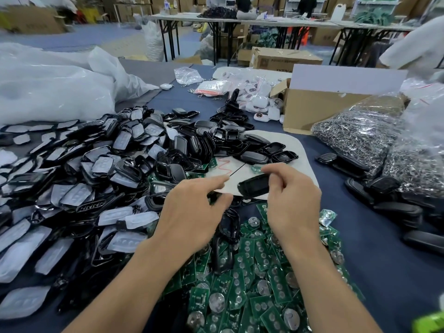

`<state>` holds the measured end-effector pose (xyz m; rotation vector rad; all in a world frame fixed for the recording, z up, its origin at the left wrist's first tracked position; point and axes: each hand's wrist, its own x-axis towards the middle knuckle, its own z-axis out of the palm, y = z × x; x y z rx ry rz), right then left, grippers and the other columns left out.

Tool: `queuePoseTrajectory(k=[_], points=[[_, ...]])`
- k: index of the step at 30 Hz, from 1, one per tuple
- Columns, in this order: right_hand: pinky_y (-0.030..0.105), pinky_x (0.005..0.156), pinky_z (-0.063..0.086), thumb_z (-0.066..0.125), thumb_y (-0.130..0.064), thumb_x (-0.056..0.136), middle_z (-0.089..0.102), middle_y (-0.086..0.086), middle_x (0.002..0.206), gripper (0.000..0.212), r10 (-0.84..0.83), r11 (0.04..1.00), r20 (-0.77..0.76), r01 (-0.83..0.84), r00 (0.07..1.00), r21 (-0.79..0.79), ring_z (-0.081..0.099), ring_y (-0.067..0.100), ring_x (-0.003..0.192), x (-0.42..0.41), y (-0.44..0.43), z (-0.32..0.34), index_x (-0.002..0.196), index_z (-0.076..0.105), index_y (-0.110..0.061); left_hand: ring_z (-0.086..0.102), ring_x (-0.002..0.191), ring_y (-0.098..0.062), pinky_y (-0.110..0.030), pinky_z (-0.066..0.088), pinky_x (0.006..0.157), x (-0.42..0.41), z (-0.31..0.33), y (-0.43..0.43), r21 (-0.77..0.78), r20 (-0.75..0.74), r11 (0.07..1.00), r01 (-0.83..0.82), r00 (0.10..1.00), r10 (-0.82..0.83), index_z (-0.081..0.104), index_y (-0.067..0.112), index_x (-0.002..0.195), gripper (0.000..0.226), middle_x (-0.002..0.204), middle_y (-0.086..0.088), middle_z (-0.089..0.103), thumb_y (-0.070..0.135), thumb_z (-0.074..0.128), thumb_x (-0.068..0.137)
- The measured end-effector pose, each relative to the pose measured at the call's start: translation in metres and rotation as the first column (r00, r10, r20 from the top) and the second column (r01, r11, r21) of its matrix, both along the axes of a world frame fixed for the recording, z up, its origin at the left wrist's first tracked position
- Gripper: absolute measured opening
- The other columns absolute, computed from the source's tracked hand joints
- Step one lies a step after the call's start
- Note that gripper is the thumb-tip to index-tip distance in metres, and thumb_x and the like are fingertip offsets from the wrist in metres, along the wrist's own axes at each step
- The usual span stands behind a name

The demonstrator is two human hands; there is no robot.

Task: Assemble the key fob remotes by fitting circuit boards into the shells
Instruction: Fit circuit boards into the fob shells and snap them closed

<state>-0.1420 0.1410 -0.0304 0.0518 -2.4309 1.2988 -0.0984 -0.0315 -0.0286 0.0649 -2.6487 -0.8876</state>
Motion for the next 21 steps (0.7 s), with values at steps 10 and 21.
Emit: queuePoseTrajectory(k=[10, 21], points=[[0.044, 0.062, 0.062, 0.064, -0.021, 0.088, 0.077, -0.002, 0.068, 0.017, 0.203, 0.874, 0.18, -0.095, 0.963, -0.476, 0.072, 0.021, 0.06, 0.019, -0.028, 0.004, 0.089, 0.079, -0.03, 0.075, 0.103, -0.009, -0.025, 0.06, 0.089, -0.004, 0.006, 0.004, 0.713, -0.092, 0.653, 0.254, 0.958, -0.272, 0.069, 0.031, 0.133, 0.051, 0.12, 0.005, 0.078, 0.0, 0.075, 0.093], [0.037, 0.085, 0.024, 0.064, -0.056, 0.09, 0.061, -0.012, 0.066, 0.029, -0.173, 0.774, 0.253, -0.028, 0.952, 0.633, 0.057, 0.018, 0.076, 0.02, 0.011, 0.022, 0.077, 0.065, -0.03, 0.075, 0.109, -0.013, -0.025, 0.061, 0.087, -0.012, 0.002, -0.013, 0.825, -0.008, 0.556, 0.099, 0.986, -0.164, 0.058, 0.047, 0.136, 0.047, 0.115, 0.007, 0.079, 0.011, 0.058, 0.105]])
